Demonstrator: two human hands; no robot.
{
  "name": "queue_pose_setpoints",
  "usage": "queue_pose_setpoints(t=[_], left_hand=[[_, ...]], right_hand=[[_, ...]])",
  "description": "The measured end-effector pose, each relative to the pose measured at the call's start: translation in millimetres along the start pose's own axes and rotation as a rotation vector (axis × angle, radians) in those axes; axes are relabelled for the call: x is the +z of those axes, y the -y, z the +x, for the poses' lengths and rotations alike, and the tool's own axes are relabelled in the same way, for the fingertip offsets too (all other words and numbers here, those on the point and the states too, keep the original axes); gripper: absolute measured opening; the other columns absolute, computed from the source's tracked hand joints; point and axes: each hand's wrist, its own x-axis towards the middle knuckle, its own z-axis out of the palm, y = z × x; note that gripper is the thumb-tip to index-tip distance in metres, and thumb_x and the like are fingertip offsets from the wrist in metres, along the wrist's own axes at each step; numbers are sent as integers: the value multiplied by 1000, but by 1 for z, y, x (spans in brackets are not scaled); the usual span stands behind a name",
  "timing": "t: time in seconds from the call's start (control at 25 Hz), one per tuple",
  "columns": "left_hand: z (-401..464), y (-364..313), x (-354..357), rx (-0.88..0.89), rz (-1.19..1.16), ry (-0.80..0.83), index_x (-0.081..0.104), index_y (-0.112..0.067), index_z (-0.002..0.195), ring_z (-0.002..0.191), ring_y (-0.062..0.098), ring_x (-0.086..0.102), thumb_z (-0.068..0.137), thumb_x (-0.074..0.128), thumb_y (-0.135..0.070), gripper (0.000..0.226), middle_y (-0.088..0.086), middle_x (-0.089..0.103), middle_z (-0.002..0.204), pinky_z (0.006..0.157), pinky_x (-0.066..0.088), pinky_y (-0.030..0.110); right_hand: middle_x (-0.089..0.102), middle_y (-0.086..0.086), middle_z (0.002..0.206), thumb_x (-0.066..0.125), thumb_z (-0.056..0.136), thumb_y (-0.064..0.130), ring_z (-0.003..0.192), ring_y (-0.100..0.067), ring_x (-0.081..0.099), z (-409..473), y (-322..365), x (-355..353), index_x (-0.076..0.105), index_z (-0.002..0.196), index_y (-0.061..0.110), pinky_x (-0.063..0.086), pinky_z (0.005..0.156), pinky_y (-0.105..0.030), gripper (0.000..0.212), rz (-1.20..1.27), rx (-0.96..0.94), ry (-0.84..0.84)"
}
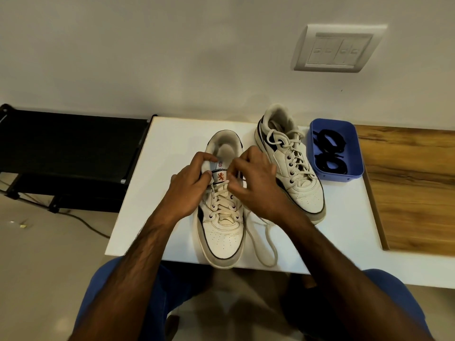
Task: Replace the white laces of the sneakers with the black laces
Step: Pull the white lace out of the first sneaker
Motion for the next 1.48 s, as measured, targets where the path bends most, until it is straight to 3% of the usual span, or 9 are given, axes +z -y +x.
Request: queue_pose_setpoints(t=[0.16,0.32,0.52,0.64,0.84,0.96,1.04,1.16,1.48], left_hand=[[-1,0,0,-11,-2,2,47,-46,117,80,6,67,105,40,-24,26,-12,68,91,91,52,51],[-2,-3,0,-7,-29,0,47,-47,116,86,10,67,101,39,-32,23,-12,68,92,91,53,53],[-2,-4,1,-16,-26,-4,46,-49,118,91,11,67,104,39,-32,23,-12,68,96,94,51,55],[-3,-5,0,-29,-16,0,44,-52,117,91,12,66,101,37,-34,24,-12,67,93,97,48,57],[-3,-7,-1,-29,-10,18,43,-52,115,89,13,66,97,35,-36,26,-12,67,94,95,48,57],[-2,-5,-1,-29,-29,25,44,-49,117,88,14,67,97,36,-37,25,-7,69,95,93,50,56],[-2,-3,-1,-23,-29,20,45,-46,119,89,12,68,102,38,-33,23,-9,69,96,92,52,54],[-1,-1,-1,-24,-28,14,47,-42,122,89,10,68,107,39,-27,23,-11,69,99,93,53,51],[0,-2,-2,-16,11,19,43,-49,116,85,5,64,106,38,-25,27,-14,67,87,98,45,57]], right_hand=[[39,1,91,39,88,21,88,-7,43,-1,-14,-28,51,75,19,35,83,-22,18,596,152,-126],[44,8,99,57,94,44,100,-9,46,-6,-10,-12,69,98,31,35,90,-35,19,211,60,-151],[47,2,107,71,85,39,99,-21,45,-6,5,20,74,97,35,31,81,-40,13,-405,-170,-85],[46,3,106,68,85,36,100,-19,44,-4,3,20,71,92,31,32,84,-42,9,-330,-156,-80],[45,5,96,58,81,28,89,-4,49,-3,-13,-9,61,80,22,41,82,-24,7,442,79,-280],[45,9,102,61,85,30,98,-6,50,-6,-11,-8,64,95,32,44,89,-43,10,281,50,-270],[44,9,106,65,87,39,105,-13,47,-8,-5,2,66,110,37,35,90,-41,23,0,-40,-185],[47,2,108,73,83,38,101,-20,45,-6,4,19,73,102,36,26,83,-38,19,-372,-152,-138],[44,6,102,64,83,37,100,-15,47,-3,1,11,66,90,29,27,85,-37,11,-111,7,-175]])
